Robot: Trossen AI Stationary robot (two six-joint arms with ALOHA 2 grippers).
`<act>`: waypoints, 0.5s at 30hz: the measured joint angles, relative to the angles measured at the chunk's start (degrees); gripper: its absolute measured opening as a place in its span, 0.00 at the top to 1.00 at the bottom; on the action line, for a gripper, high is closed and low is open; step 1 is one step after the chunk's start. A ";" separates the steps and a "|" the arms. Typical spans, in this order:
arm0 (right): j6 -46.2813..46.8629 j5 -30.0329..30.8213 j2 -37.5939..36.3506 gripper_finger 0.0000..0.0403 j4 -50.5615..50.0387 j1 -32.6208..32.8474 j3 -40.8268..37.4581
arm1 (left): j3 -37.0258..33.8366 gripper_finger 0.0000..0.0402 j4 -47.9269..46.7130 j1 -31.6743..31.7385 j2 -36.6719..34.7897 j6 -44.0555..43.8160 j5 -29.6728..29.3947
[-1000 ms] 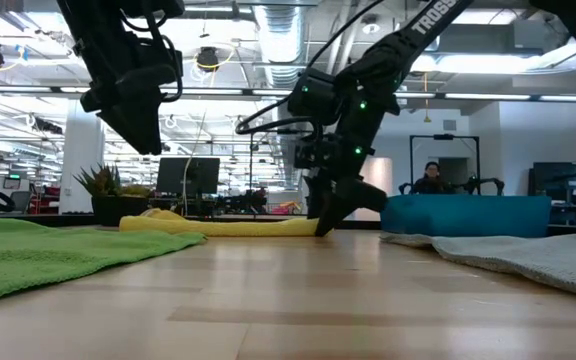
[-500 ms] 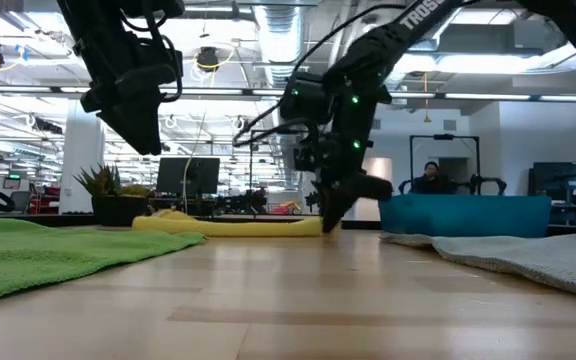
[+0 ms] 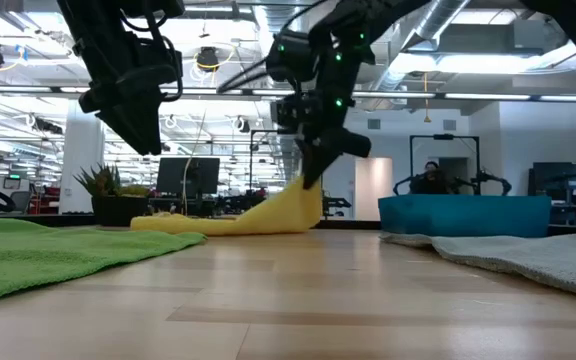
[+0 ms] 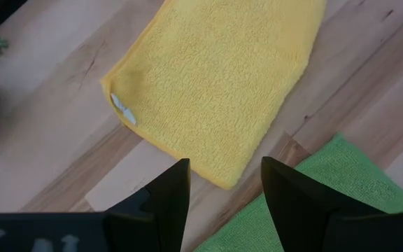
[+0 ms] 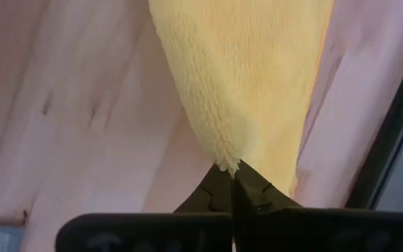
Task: Fold microfiber towels
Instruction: Fold the yellow microfiber cloth
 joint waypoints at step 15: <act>-9.14 2.77 0.00 0.98 6.68 1.33 0.80 | -8.27 0.58 9.94 0.00 0.02 4.51 4.43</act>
